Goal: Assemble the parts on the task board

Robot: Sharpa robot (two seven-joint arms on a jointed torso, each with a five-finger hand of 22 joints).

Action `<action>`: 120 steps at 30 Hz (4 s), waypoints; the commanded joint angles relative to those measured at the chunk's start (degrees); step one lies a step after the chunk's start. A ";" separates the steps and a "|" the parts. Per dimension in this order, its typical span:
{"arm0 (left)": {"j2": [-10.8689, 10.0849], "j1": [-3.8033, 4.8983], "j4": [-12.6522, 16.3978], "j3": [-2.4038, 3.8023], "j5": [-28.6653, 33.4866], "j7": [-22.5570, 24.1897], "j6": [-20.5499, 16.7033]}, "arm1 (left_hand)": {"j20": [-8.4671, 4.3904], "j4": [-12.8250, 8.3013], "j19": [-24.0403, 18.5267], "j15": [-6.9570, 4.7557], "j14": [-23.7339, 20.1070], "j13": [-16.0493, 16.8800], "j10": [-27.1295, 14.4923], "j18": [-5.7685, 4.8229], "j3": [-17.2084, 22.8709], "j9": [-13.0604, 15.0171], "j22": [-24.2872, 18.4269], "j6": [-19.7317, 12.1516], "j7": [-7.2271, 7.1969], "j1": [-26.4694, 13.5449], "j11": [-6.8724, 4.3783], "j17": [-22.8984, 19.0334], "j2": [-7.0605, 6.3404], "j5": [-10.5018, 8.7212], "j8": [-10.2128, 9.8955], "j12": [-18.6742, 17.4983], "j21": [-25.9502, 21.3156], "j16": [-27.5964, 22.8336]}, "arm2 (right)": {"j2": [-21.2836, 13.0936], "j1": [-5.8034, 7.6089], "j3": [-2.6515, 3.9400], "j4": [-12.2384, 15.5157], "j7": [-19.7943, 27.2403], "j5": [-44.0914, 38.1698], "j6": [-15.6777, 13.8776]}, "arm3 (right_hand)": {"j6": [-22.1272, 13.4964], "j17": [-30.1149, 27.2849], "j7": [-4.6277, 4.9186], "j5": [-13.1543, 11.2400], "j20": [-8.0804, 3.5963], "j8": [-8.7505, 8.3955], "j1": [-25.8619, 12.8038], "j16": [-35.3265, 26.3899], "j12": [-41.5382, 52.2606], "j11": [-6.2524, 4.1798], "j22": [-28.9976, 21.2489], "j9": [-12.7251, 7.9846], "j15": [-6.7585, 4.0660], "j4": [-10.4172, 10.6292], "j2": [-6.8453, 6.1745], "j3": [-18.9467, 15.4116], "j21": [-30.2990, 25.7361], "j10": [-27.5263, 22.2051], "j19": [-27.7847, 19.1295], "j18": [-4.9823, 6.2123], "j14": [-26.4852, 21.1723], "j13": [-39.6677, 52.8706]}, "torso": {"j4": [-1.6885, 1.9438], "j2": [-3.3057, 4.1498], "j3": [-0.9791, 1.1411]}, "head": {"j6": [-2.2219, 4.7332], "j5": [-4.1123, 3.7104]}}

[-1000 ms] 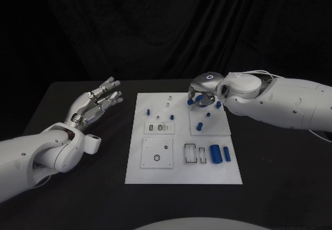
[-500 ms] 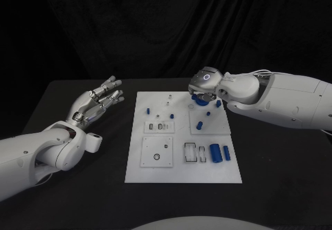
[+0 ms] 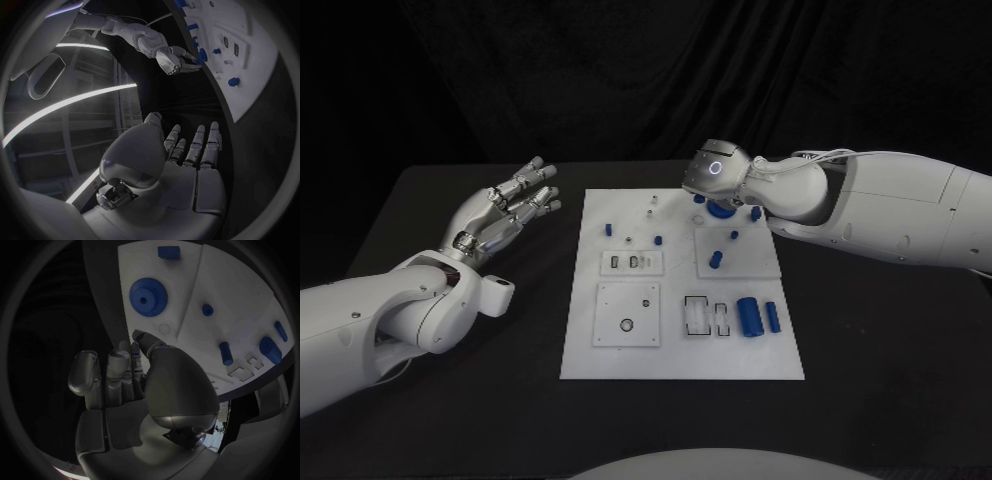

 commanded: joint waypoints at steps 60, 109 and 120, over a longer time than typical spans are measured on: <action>0.88 0.11 -1.18 0.04 -0.48 4.63 1.55 | -0.08 0.04 0.20 0.05 0.17 0.05 0.10 -0.43 -0.05 -0.01 -0.02 0.20 0.02 -1.51 0.40 0.05 1.11 -1.37 0.17 0.25 -0.04 0.53 | -2.01 -2.59 0.04 2.45 2.50 -3.79 0.80 | 0.04 -0.77 -1.89 -0.06 0.48 -0.21 -4.93 -0.07 0.28 -0.99 0.59 2.90 -0.25 0.75 -1.61 0.25 -1.06 0.04 -1.20 -0.45 -2.25 2.11 | -0.03 -0.03 0.03 | -1.41 0.13; 0.60 0.09 -1.58 0.04 -0.48 4.29 1.79 | -0.08 0.01 0.21 0.08 0.24 0.05 0.10 -0.44 -0.09 0.01 -0.02 0.41 0.09 -1.79 0.43 0.06 1.33 -1.40 0.18 0.25 -0.06 0.61 | -4.75 -2.68 0.03 5.52 2.19 -3.79 -5.55 | 0.18 -1.23 -2.88 -0.03 0.71 -0.14 -5.44 -0.26 0.53 -1.58 1.06 4.05 -0.15 0.73 -1.92 0.38 -1.24 -0.33 -1.23 -0.51 -2.75 3.11 | -0.02 -0.05 0.02 | -2.51 0.57; 0.51 0.09 -1.63 0.03 -0.48 4.24 1.86 | -0.08 0.01 0.21 0.08 0.24 0.05 0.10 -0.44 -0.09 0.01 -0.02 0.41 0.09 -1.79 0.43 0.06 1.33 -1.40 0.18 0.25 -0.06 0.61 | -5.87 -2.68 0.03 6.93 2.06 -3.79 -5.94 | 0.21 -1.50 -2.91 -0.03 0.72 -0.10 -5.40 -0.42 0.70 -1.64 0.97 4.21 -0.15 0.66 -1.96 0.41 -1.40 -0.13 -1.34 -0.47 -2.84 3.27 | 0.04 -0.04 -0.01 | -2.66 0.68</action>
